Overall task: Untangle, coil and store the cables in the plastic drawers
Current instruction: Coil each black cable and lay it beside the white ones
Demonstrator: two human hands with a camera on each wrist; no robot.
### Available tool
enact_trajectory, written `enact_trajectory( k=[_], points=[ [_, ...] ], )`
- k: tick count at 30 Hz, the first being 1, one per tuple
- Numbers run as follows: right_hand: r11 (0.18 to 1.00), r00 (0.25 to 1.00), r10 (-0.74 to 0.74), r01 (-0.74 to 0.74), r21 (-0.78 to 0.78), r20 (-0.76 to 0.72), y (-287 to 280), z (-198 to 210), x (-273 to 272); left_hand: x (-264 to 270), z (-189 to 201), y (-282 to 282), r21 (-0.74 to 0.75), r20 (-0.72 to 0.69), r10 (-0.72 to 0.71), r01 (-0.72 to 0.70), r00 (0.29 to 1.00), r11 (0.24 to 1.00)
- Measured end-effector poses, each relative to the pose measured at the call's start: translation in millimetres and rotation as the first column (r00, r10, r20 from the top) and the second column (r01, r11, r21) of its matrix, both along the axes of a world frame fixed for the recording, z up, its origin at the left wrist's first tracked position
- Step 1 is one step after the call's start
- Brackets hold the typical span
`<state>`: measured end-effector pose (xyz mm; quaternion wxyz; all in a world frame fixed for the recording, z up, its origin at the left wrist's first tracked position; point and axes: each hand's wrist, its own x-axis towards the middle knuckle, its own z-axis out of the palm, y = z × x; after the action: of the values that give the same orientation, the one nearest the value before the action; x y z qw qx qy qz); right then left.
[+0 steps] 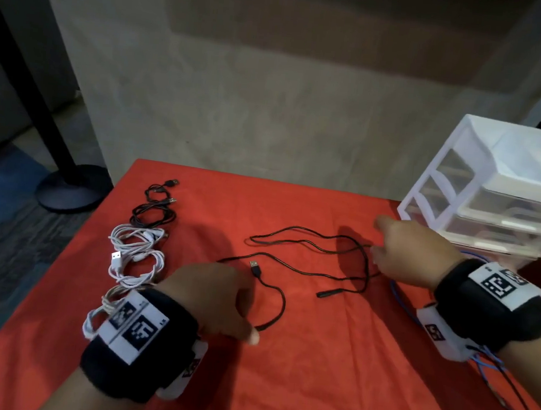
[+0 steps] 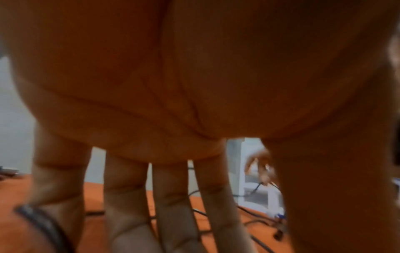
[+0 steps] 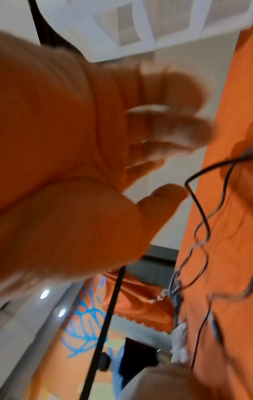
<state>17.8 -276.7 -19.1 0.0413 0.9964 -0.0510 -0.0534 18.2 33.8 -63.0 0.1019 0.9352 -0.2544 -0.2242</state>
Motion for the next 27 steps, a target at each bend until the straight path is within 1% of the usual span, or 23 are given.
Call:
enact_trajectory(
  k=[2,3,4,5,7,8,9,10,11,12,13,14,15,16,17,18,19,21,22,23,24,26,27],
  points=[
    [0.988,0.976,0.059,-0.087,0.127,0.209,9.9,0.2,-9.4,-7.7,-2.2,-9.0,0.039,0.057,-0.054,0.052,0.997,0.998],
    [0.971,0.968,0.081,-0.130,0.199,0.237,17.6,-0.4,-16.2,-9.4,-4.4,-11.7,0.039,0.077,-0.066,0.063,0.995,0.997],
    [0.948,0.982,0.100,-0.142,0.285,0.158,28.9,1.0,-24.3,-10.5,-4.4,-13.1,0.026,0.081,-0.067,0.065,0.994,0.998],
    [0.917,0.992,0.127,-0.115,0.381,-0.006,40.1,-0.3,-32.0,-10.0,-3.4,-13.1,0.001,0.073,-0.067,0.067,0.995,0.998],
    [0.803,0.921,0.186,0.058,0.593,-0.342,62.0,-9.0,-45.2,-5.6,-0.3,-11.7,-0.167,0.059,-0.067,0.076,0.996,0.983],
    [0.717,0.894,0.211,0.133,0.684,-0.395,70.1,-13.8,-49.5,-4.7,2.8,-12.2,-0.299,0.065,-0.068,0.085,0.996,0.951],
    [0.613,0.904,0.226,0.158,0.774,-0.364,76.7,-19.3,-51.5,-5.5,6.6,-13.6,-0.417,0.075,-0.068,0.094,0.995,0.904],
    [0.502,0.936,0.225,0.125,0.856,-0.269,82.0,-23.4,-51.7,-7.6,10.7,-15.7,-0.510,0.085,-0.068,0.102,0.994,0.854],
    [0.411,0.968,0.210,0.043,0.911,-0.140,86.1,-25.1,-50.2,-9.2,14.3,-18.3,-0.570,0.094,-0.062,0.105,0.994,0.815],
    [0.366,0.982,0.190,-0.056,0.929,-0.015,87.9,-24.7,-48.0,-11.7,18.7,-20.4,-0.618,0.121,-0.045,0.110,0.992,0.778],
    [0.364,0.981,0.173,-0.148,0.920,0.089,88.8,-23.2,-46.2,-14.5,24.1,-21.7,-0.677,0.184,0.001,0.126,0.983,0.725],
    [0.403,0.972,0.156,-0.223,0.888,0.173,89.2,-18.5,-46.3,-16.5,30.2,-21.6,-0.752,0.276,0.094,0.154,0.956,0.641],
    [0.458,0.959,0.146,-0.284,0.842,0.244,87.0,-14.6,-46.3,-17.3,36.7,-20.3,-0.812,0.377,0.226,0.203,0.898,0.547],
    [0.516,0.943,0.150,-0.330,0.790,0.296,84.6,-10.1,-47.5,-18.3,44.8,-18.5,-0.837,0.452,0.357,0.250,0.818,0.486],
    [0.566,0.927,0.182,-0.370,0.736,0.327,82.8,-6.5,-49.9,-20.0,52.8,-16.9,-0.846,0.478,0.437,0.266,0.762,0.461],
    [0.607,0.910,0.234,-0.411,0.680,0.342,82.1,-2.8,-52.8,-21.5,56.7,-16.3,-0.851,0.471,0.456,0.252,0.755,0.461],
    [0.631,0.886,0.285,-0.461,0.624,0.366,82.1,0.6,-54.7,-23.0,57.2,-17.1,-0.866,0.411,0.427,0.198,0.806,0.460],
    [0.662,0.833,0.331,-0.540,0.519,0.444,82.1,7.1,-55.5,-26.1,48.0,-25.7,-0.884,0.164,0.312,-0.001,0.936,0.468],
    [0.680,0.812,0.331,-0.558,0.475,0.480,82.1,10.1,-54.7,-27.9,42.5,-30.2,-0.871,0.060,0.277,-0.086,0.959,0.484],
    [0.693,0.796,0.328,-0.569,0.444,0.509,81.6,12.5,-53.3,-28.4,38.1,-34.0,-0.861,-0.009,0.263,-0.141,0.965,0.489],
    [0.703,0.787,0.325,-0.572,0.423,0.525,80.2,14.2,-51.6,-28.4,36.0,-37.6,-0.864,-0.080,0.250,-0.192,0.965,0.465],
    [0.722,0.786,0.306,-0.559,0.407,0.537,76.7,15.3,-48.4,-29.4,37.7,-42.5,-0.881,-0.227,0.196,-0.287,0.954,0.376],
    [0.723,0.784,0.285,-0.553,0.414,0.551,74.9,14.6,-47.3,-29.8,37.5,-45.0,-0.887,-0.246,0.170,-0.292,0.954,0.358]
  ],
)
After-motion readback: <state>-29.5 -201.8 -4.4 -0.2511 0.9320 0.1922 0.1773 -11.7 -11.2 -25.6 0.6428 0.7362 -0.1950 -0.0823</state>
